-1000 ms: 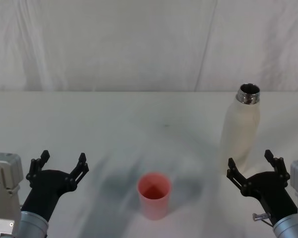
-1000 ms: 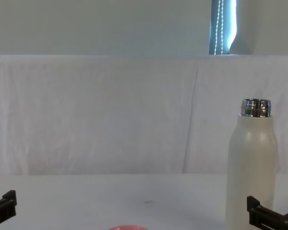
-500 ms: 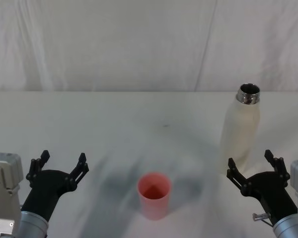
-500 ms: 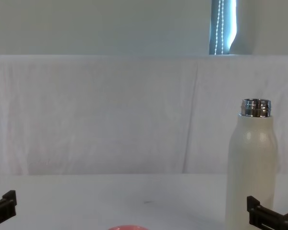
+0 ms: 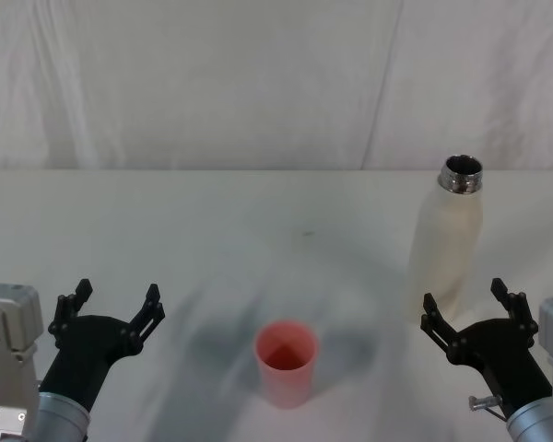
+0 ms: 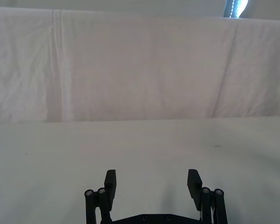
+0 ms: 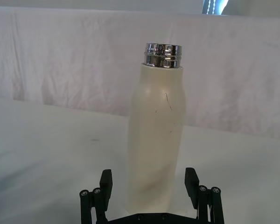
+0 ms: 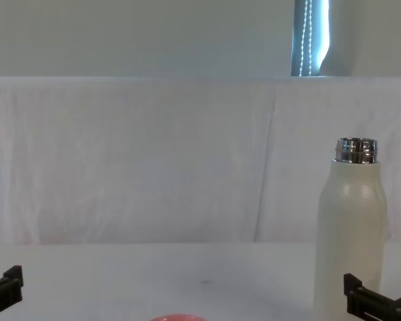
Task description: Grasp the thermos with one hand and pour water into the cup lid.
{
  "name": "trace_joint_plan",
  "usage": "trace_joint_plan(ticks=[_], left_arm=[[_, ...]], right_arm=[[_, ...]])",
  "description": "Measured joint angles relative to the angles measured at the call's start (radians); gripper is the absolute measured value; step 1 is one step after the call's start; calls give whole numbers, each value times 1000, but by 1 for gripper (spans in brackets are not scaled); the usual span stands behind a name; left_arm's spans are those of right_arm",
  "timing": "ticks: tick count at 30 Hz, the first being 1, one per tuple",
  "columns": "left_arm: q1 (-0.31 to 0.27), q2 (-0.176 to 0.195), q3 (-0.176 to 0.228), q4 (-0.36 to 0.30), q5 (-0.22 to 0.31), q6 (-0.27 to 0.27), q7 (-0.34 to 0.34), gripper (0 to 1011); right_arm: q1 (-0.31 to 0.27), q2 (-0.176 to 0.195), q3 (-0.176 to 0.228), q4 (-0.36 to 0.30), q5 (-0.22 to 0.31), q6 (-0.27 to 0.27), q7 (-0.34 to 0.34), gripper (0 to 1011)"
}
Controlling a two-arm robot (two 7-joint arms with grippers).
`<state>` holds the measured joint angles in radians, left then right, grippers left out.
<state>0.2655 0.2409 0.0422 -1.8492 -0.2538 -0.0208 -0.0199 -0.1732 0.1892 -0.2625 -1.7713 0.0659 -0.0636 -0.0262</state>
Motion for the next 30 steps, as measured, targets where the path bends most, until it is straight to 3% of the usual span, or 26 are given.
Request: trace_joint_plan(ticks=[30], left_arm=[[0,0,0,0,0,0,0,1001]], right_arm=[[0,0,0,0,0,0,0,1002]])
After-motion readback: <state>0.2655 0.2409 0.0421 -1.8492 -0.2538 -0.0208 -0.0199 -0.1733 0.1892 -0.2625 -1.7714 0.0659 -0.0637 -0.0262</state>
